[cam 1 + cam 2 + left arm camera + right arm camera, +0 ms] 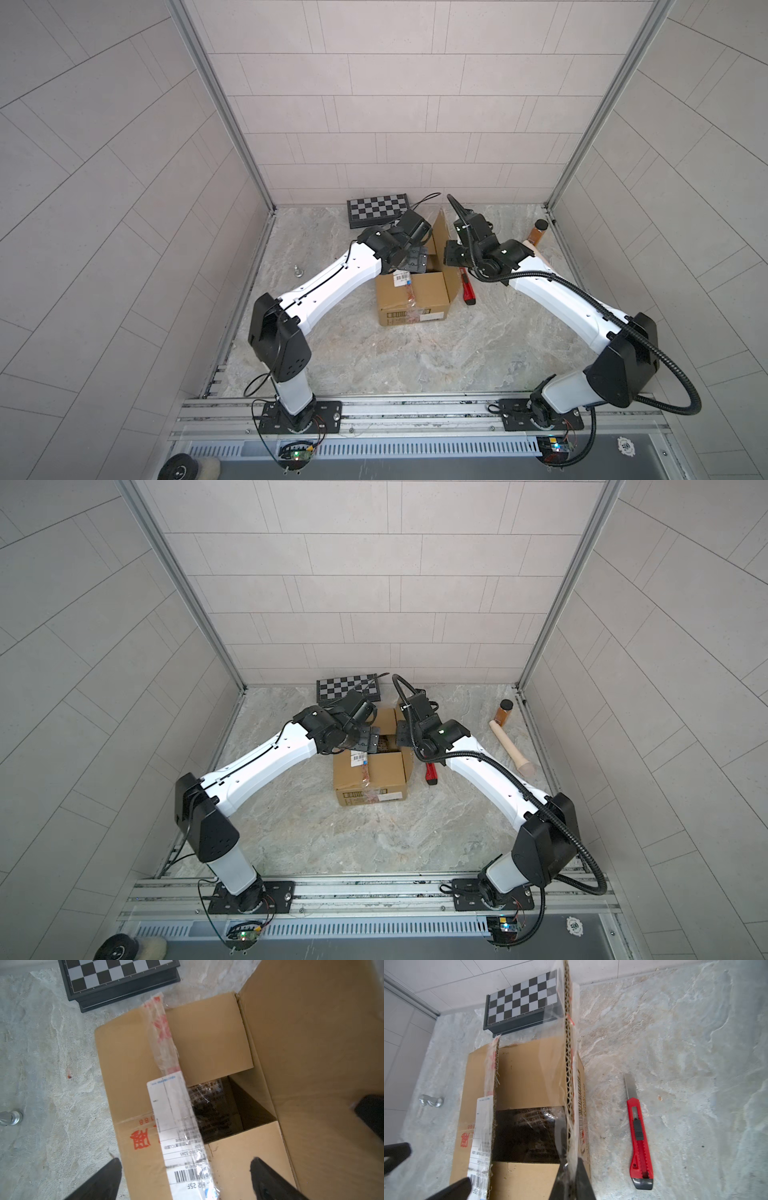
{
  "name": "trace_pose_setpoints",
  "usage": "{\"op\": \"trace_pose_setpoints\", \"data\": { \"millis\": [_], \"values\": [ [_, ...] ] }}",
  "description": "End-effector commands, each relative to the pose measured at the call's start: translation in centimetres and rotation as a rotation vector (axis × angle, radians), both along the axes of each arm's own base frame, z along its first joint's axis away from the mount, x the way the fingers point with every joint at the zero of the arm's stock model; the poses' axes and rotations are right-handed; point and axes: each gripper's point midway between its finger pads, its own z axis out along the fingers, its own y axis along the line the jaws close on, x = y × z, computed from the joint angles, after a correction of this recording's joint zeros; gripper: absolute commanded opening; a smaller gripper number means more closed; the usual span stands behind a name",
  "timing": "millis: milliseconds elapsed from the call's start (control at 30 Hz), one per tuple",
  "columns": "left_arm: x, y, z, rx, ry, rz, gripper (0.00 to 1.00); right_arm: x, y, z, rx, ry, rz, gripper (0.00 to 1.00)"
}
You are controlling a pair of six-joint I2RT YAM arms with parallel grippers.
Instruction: Unpack the express box
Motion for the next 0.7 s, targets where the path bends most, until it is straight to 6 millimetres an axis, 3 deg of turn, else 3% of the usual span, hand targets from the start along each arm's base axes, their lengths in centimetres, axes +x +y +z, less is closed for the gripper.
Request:
{"op": "trace_pose_setpoints", "data": {
  "millis": [0, 267, 400, 667],
  "values": [
    [-1.0, 1.1, -1.3, 0.142, 0.050, -0.014, 1.00, 0.7, 1.4, 1.7, 0.164, -0.065, -0.031, 0.00],
    [-0.8, 4.2, -3.2, 0.376, 0.074, 0.010, 0.98, 0.7, 0.0, 1.6, 0.208, -0.070, -0.051, 0.00],
    [-0.5, 5.7, -2.9, 0.454, 0.063, 0.021, 0.93, 0.4, -0.9, 1.3, 0.216, -0.073, -0.070, 0.00],
    [0.3, 10.0, -1.1, 0.481, 0.051, 0.067, 0.58, -0.5, -2.5, -0.4, 0.202, -0.051, -0.100, 0.00]
  ]
}}
